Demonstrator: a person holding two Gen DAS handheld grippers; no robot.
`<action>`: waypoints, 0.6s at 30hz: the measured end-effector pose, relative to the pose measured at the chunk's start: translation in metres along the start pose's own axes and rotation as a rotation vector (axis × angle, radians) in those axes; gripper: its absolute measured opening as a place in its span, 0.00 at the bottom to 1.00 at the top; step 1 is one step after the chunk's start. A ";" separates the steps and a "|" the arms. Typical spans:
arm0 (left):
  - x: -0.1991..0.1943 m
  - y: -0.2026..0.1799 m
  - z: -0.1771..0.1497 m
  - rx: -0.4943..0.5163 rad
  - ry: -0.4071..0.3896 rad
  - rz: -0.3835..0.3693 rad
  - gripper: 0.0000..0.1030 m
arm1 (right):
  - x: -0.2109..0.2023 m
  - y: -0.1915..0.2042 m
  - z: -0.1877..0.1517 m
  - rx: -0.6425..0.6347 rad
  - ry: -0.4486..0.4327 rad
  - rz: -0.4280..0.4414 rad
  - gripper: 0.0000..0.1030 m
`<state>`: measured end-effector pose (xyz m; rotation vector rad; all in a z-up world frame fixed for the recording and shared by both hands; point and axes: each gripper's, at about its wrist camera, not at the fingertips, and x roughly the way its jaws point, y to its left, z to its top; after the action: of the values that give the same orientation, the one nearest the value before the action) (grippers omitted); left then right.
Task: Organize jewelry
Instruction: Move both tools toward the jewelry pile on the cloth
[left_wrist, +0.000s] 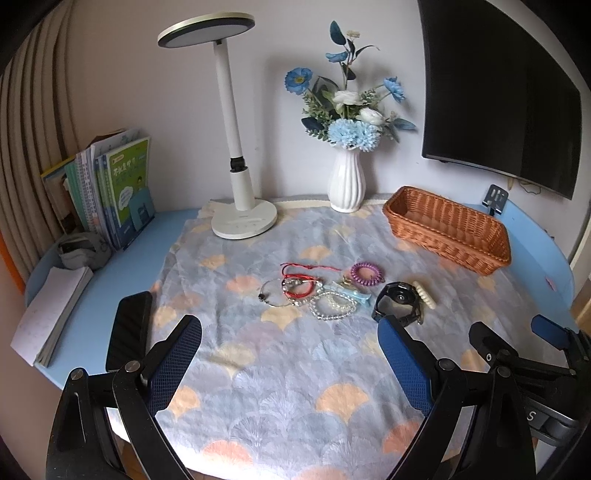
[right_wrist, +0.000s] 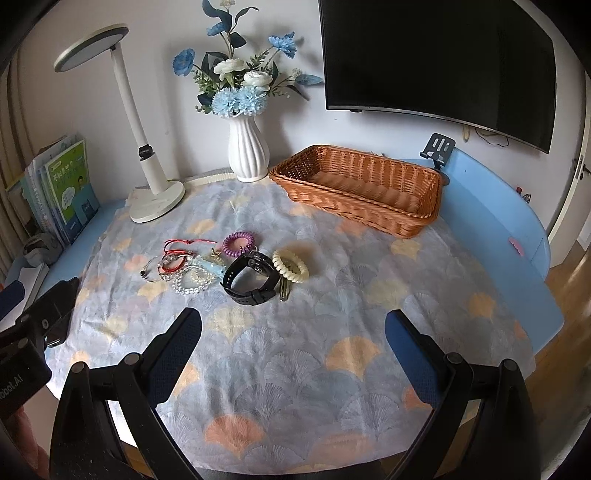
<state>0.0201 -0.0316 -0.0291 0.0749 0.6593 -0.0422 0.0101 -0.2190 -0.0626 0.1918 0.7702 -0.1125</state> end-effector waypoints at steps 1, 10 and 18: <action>-0.001 0.001 0.000 -0.005 0.015 -0.007 0.94 | -0.001 0.001 -0.001 -0.001 0.000 0.000 0.98; -0.001 0.003 -0.003 -0.013 0.005 -0.019 0.94 | -0.005 -0.002 -0.003 0.008 -0.010 0.000 0.98; 0.011 0.044 0.003 -0.053 -0.011 -0.094 0.94 | 0.006 -0.008 -0.001 0.000 -0.020 -0.004 0.98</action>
<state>0.0330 0.0117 -0.0314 -0.0071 0.6522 -0.1154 0.0124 -0.2272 -0.0680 0.1892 0.7511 -0.1176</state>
